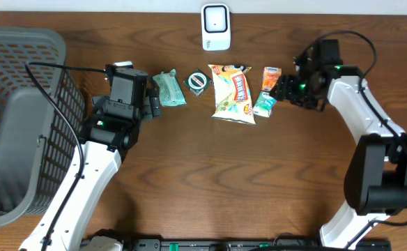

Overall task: Scan the item barcode
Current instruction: 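Grasp and lift the green tissue pack with the right gripper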

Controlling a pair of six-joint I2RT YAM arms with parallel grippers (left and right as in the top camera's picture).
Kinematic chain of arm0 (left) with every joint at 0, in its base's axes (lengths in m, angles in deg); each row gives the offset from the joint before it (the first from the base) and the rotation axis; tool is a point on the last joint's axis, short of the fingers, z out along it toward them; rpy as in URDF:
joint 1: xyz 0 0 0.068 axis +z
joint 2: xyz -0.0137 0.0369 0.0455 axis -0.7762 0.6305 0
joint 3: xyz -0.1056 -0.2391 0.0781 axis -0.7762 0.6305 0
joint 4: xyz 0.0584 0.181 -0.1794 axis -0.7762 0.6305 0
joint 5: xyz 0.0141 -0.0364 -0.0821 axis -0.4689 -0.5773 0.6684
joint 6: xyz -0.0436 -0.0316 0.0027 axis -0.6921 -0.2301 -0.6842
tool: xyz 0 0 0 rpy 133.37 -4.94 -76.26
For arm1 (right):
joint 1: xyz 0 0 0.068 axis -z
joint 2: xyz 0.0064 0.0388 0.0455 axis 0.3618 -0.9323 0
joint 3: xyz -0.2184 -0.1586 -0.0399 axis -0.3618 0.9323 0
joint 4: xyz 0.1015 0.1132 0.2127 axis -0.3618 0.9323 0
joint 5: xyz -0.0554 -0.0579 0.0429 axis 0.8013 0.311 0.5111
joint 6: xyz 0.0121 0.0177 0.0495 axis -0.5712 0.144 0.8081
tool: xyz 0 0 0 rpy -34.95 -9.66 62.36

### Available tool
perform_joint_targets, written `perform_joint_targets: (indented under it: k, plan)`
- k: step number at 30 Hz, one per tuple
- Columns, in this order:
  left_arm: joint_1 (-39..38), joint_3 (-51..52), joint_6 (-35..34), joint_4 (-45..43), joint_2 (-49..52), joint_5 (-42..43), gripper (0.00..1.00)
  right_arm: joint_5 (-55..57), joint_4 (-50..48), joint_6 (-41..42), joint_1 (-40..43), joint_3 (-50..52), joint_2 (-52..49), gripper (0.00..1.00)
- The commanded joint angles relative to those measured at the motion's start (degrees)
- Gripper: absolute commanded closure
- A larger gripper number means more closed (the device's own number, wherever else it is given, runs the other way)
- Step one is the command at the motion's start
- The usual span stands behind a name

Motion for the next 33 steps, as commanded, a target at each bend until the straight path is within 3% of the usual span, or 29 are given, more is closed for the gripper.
perform_joint_targets:
  k: [1, 12, 25, 29, 33]
  plan:
    - [0.2, -0.2, 0.7, 0.0, -0.4, -1.0, 0.02, -11.1, -0.1, -0.3, 2.2, -0.2, -2.5, 0.31]
    - [0.2, -0.2, 0.7, 0.0, -0.4, -1.0, 0.02, -18.6, -3.3, 0.6, 3.0, -0.2, -9.7, 0.37]
    - [0.2, -0.2, 0.7, 0.0, -0.4, -1.0, 0.02, -17.7, -7.6, 1.8, 3.2, 0.2, -14.1, 0.44]
    - [0.2, -0.2, 0.7, 0.0, -0.4, -1.0, 0.02, -16.3, -6.3, 1.8, 3.3, 0.2, -14.0, 0.68]
    - [0.2, -0.2, 0.7, 0.0, -0.4, -1.0, 0.02, -16.4, -4.6, 1.9, 3.5, 0.2, -14.0, 0.81]
